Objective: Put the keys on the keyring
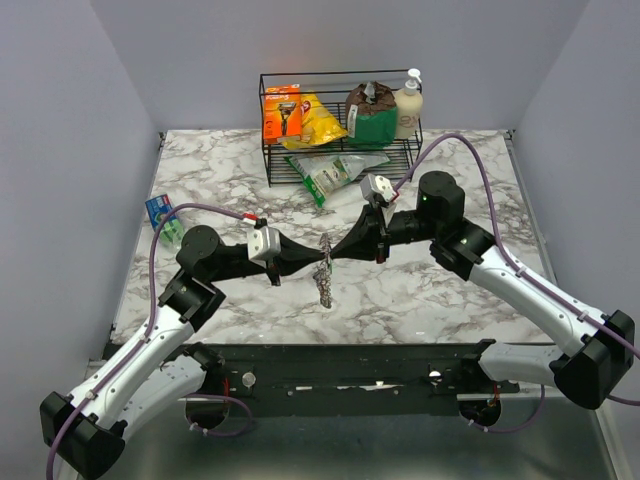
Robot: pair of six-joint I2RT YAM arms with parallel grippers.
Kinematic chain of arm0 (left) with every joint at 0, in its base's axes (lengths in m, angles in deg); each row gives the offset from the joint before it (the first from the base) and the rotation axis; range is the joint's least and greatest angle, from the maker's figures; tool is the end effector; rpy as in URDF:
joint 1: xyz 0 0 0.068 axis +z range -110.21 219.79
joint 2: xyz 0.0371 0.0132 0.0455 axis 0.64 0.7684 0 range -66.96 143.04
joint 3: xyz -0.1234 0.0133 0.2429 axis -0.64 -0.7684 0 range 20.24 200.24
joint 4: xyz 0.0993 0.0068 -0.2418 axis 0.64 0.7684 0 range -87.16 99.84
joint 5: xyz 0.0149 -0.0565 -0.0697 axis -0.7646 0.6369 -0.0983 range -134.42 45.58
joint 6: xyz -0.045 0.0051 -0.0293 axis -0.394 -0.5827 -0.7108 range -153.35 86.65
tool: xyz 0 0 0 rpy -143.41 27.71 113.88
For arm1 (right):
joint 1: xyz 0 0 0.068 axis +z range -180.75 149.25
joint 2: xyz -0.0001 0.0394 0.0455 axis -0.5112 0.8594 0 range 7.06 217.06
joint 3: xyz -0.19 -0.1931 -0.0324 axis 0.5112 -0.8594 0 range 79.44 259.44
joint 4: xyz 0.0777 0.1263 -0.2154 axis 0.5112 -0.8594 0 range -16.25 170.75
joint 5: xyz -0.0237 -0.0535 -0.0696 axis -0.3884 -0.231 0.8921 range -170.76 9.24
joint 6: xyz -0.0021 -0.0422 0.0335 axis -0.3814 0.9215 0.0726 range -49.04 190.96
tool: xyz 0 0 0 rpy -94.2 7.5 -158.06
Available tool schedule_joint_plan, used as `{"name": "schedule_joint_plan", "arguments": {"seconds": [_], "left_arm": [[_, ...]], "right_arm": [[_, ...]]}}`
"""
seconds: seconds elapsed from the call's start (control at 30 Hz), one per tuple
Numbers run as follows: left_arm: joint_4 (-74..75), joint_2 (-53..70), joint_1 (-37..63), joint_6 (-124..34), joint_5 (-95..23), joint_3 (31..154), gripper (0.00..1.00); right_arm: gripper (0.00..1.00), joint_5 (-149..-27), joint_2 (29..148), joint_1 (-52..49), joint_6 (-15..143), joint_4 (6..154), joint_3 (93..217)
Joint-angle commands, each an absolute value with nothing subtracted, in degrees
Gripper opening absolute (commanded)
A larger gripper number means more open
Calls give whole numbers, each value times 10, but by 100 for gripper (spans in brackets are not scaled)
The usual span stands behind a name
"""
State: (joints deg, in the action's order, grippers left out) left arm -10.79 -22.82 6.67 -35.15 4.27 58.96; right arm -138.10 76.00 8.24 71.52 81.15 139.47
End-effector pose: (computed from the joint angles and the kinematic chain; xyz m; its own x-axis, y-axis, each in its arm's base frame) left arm 0.1335 -0.1189 0.3479 0.0886 -0.0826 -0.9926 0.9866 0.1442 0.0761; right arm 0.1901 0.1925 0.3675 -0.1054 -0.0920 -0.9902 -0.9878 -0.1054 0.1149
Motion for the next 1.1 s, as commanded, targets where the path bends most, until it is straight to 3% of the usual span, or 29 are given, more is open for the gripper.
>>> {"name": "schedule_joint_plan", "arguments": {"seconds": [0.0,1.07], "left_arm": [[-142,-242,64,-350,52,596,0],[-175,-247,64,-376,78,594,0]], "right_arm": [[1,-1388,762,81,724,823,1394],[1,-1413,833,82,728,808,1421]]}}
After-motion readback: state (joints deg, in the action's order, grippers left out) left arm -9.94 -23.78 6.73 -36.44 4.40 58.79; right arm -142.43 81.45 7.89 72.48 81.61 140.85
